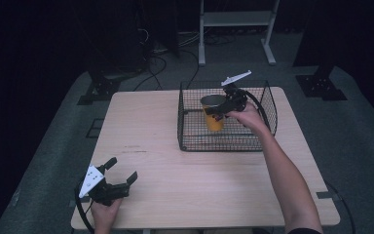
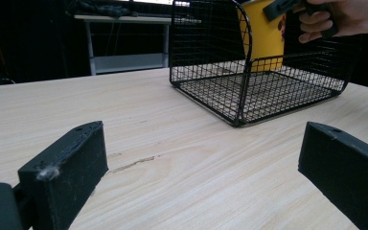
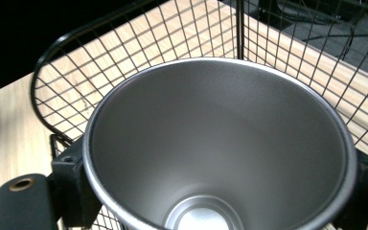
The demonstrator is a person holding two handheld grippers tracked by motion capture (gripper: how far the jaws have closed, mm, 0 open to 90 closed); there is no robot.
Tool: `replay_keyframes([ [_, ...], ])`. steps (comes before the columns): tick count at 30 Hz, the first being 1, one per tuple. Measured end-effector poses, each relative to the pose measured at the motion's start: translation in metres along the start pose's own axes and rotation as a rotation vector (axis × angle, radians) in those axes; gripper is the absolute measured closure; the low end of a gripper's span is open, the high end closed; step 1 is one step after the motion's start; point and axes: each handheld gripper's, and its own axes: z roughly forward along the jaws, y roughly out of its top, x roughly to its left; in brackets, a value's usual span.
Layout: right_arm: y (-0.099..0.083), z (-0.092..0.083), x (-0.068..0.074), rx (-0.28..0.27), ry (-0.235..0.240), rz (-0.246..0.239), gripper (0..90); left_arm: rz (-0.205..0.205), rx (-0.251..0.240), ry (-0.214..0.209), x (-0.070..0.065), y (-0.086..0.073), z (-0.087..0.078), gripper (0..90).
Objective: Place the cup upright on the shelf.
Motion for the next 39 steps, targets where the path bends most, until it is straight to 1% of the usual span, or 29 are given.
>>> replay_keyframes([
  [5,-0.004,0.006,-0.005,0.010,-0.004,0.010,12.7,-0.001,0.000,0.000,0.000,0.000,0.000,2.2],
  [10,-0.007,0.010,-0.011,0.009,-0.013,0.026,12.6,-0.002,-0.002,0.000,0.000,0.000,0.000,2.2],
  [15,-0.010,0.016,-0.016,0.017,-0.042,0.030,12.5,-0.003,-0.001,0.000,0.001,0.000,-0.001,2.2],
  [19,-0.011,0.019,-0.017,0.017,-0.060,0.031,12.5,-0.002,-0.003,-0.001,0.001,0.000,-0.001,2.3],
  [27,-0.014,0.025,-0.020,0.033,-0.074,0.034,12.4,-0.002,-0.003,-0.001,0.001,0.000,-0.001,2.2],
  [33,-0.014,0.028,-0.019,0.060,-0.098,0.018,12.3,-0.002,-0.003,-0.001,0.001,0.000,-0.001,2.2],
  [39,-0.015,0.030,-0.018,0.069,-0.092,0.015,12.1,-0.001,-0.002,-0.002,0.001,0.000,-0.001,2.2],
])
